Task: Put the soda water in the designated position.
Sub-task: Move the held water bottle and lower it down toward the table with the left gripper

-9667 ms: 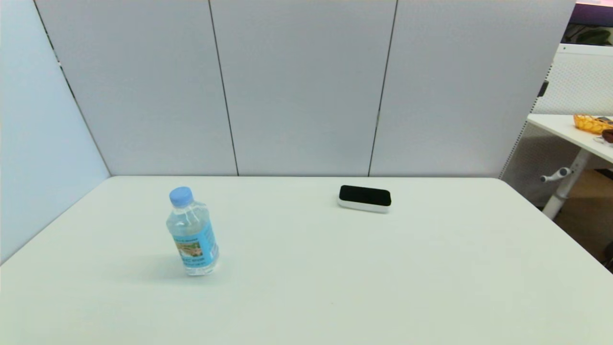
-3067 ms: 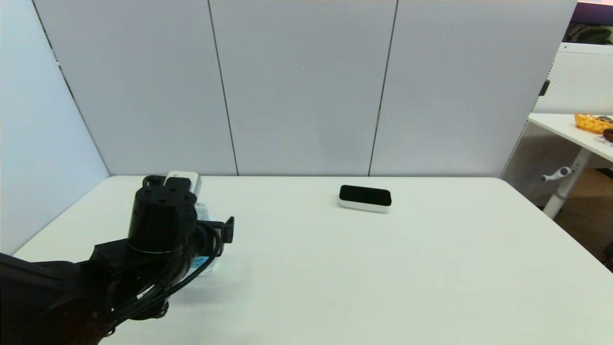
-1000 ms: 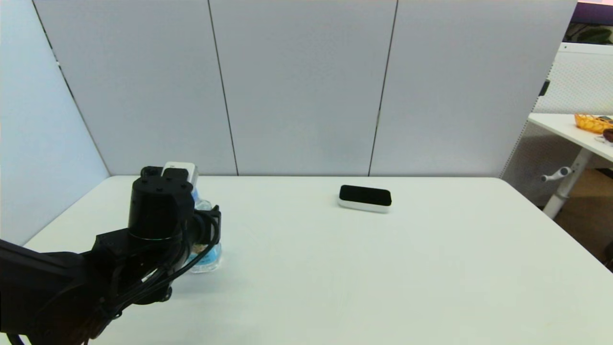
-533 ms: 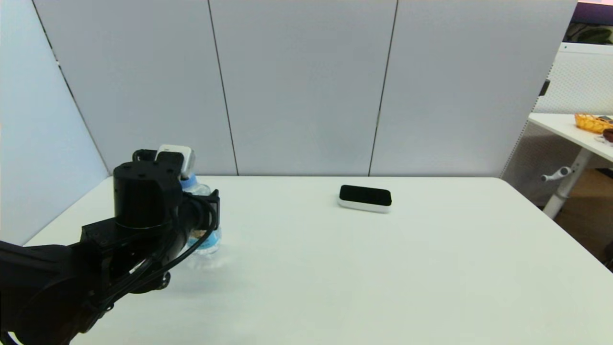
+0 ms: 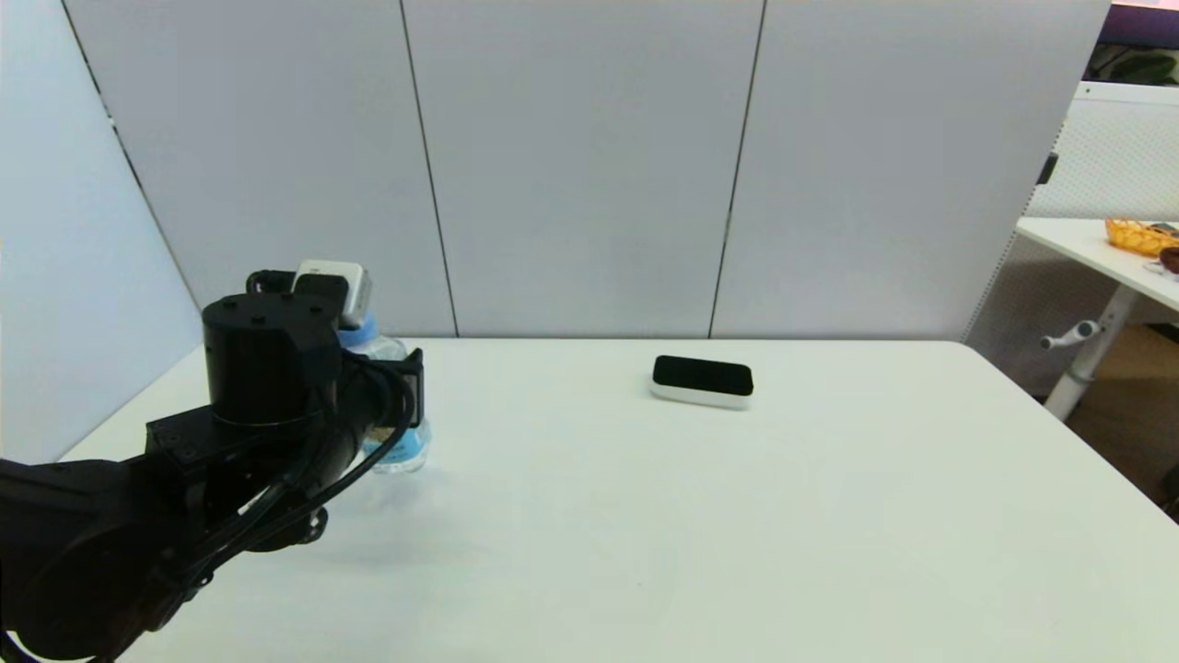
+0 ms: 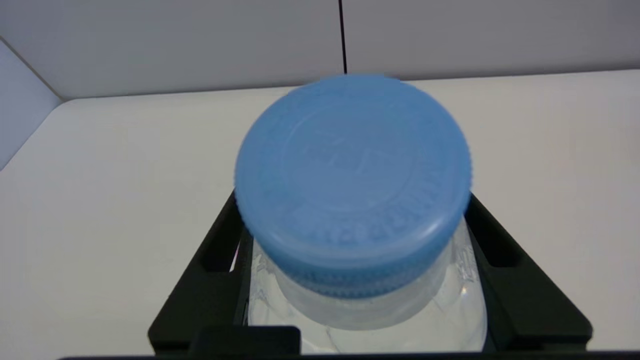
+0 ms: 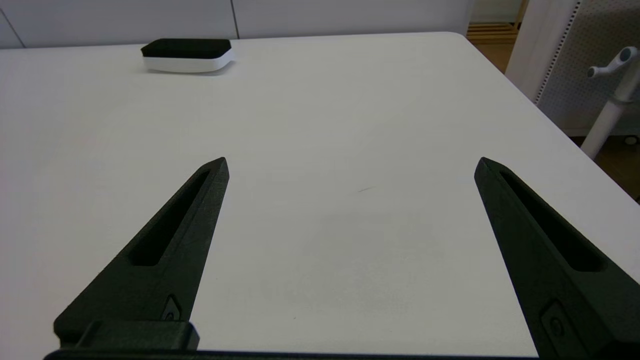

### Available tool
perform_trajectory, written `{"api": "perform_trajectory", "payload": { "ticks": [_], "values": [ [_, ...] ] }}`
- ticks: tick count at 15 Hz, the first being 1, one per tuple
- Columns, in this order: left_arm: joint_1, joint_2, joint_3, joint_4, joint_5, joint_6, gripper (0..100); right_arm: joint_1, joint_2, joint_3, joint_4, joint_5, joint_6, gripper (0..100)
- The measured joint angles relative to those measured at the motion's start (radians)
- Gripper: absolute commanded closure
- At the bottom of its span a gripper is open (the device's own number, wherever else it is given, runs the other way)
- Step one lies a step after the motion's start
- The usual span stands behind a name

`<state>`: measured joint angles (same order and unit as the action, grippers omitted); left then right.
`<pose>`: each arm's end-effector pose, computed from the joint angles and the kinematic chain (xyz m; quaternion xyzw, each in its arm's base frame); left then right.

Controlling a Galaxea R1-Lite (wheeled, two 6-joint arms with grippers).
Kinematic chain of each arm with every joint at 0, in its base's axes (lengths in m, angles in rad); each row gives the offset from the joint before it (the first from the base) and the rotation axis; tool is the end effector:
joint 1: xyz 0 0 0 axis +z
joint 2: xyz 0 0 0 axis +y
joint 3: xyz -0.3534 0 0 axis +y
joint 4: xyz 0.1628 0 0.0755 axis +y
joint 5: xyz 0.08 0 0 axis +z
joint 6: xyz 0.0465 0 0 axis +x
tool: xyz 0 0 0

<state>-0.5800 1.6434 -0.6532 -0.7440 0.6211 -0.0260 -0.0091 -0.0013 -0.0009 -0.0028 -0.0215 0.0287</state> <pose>0.2593 -0.1376 0.2290 0.0565 0.1010 0.0217 0.9930 -0.0643 -0.0004 0.0760 0.0144 -0.0027 -0.0153 0.9998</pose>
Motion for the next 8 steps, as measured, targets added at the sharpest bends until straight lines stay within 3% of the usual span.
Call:
{"api": "perform_trajectory", "payload": {
  "ticks": [8],
  "values": [
    [-0.102,0.059,-0.153,0.006,-0.002,0.024,100,0.000,0.000,0.000,0.000,0.000,0.000,0]
  ]
}}
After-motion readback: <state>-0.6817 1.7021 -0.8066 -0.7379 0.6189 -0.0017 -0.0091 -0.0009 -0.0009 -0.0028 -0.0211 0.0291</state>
